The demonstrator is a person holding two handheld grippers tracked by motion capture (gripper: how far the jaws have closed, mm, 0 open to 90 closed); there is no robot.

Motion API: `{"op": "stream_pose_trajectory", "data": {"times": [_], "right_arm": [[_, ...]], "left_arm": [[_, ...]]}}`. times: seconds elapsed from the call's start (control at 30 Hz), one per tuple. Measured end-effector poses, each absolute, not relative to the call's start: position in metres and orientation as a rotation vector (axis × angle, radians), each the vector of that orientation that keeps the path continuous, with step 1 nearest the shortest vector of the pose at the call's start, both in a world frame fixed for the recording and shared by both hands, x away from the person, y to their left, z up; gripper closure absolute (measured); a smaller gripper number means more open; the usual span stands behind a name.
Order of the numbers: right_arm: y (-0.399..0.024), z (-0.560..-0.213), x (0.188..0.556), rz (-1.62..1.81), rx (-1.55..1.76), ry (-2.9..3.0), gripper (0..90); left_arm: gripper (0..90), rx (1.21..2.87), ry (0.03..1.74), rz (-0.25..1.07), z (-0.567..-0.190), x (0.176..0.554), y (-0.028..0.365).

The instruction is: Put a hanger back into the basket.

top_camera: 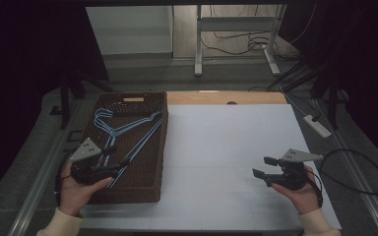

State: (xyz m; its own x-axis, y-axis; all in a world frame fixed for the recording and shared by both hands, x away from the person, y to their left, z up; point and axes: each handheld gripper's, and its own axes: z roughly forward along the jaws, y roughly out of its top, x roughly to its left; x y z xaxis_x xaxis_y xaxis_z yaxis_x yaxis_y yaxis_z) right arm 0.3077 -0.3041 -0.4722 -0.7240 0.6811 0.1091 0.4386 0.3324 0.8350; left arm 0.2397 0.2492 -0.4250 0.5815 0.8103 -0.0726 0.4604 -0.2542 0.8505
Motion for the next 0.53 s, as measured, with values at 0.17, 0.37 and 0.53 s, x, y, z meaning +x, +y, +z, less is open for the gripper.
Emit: {"op": "stream_pose_trajectory", "data": {"times": [0.17,0.37,0.53], "right_arm": [[-0.307,-0.473,0.305,1.338,1.022,2.332,29.9],[-0.310,-0.473,0.302,1.347,1.027,2.309,30.0],[-0.311,-0.472,0.300,1.338,1.023,2.300,30.1]], "left_arm": [[35.4,1.902,0.982,0.452,-0.436,0.232,0.236],[34.5,1.923,0.978,0.428,-0.446,0.231,0.228],[34.0,1.918,0.983,0.428,-0.449,0.230,0.227]]}}
